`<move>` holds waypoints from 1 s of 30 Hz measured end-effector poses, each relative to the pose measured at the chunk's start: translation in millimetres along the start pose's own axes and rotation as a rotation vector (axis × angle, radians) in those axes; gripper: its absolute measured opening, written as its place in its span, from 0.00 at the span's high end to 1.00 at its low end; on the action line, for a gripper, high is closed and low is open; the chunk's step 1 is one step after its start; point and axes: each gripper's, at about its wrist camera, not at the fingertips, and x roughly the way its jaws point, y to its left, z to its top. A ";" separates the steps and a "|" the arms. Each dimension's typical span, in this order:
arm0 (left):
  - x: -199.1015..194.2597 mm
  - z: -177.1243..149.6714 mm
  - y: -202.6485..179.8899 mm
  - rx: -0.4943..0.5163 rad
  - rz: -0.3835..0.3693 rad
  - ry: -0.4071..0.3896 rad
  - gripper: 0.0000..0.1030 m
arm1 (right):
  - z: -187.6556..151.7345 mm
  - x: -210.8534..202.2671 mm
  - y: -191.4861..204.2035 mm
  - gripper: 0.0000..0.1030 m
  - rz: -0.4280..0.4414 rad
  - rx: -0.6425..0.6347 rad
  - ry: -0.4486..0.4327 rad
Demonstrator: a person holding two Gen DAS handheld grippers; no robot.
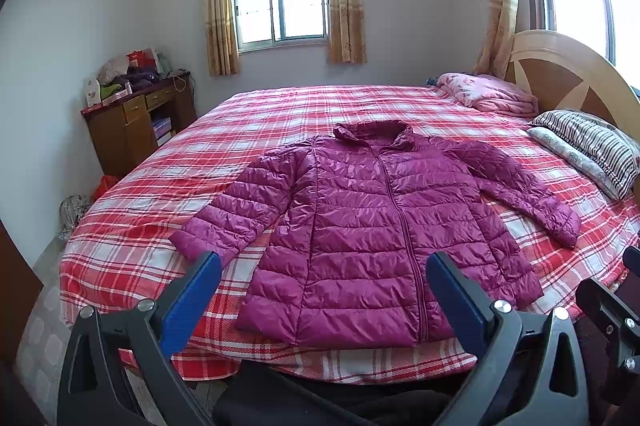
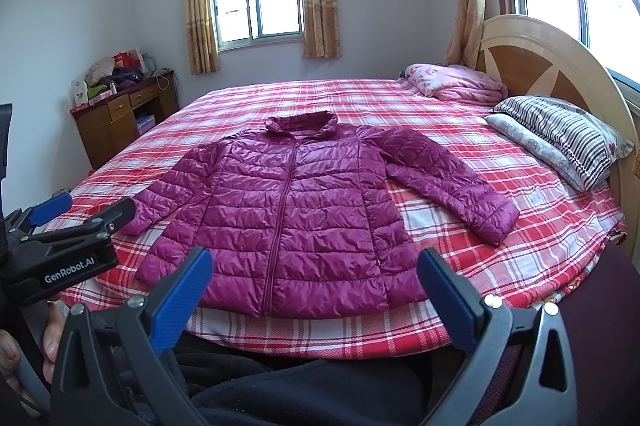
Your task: Fold large clothes
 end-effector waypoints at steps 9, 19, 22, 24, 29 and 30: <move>-0.6 -0.5 1.8 -0.006 0.003 -0.002 0.01 | -0.1 0.3 0.3 0.00 -0.001 0.000 -0.001; 0.0 -0.4 2.3 -0.011 0.006 -0.001 0.01 | -0.2 0.3 0.2 0.00 -0.001 0.000 -0.001; -0.1 -0.4 2.6 -0.011 0.006 -0.001 0.01 | -0.5 0.5 0.2 0.00 0.000 0.000 0.000; 0.2 -0.3 2.5 -0.011 0.007 0.000 0.01 | -0.5 0.4 0.2 0.00 -0.001 0.000 0.000; 0.8 0.9 5.6 -0.017 0.010 -0.001 0.01 | -0.2 0.3 0.1 0.00 -0.001 0.000 0.001; 0.9 1.1 6.0 -0.018 0.010 -0.001 0.01 | -0.4 0.6 0.2 0.00 -0.001 0.001 0.002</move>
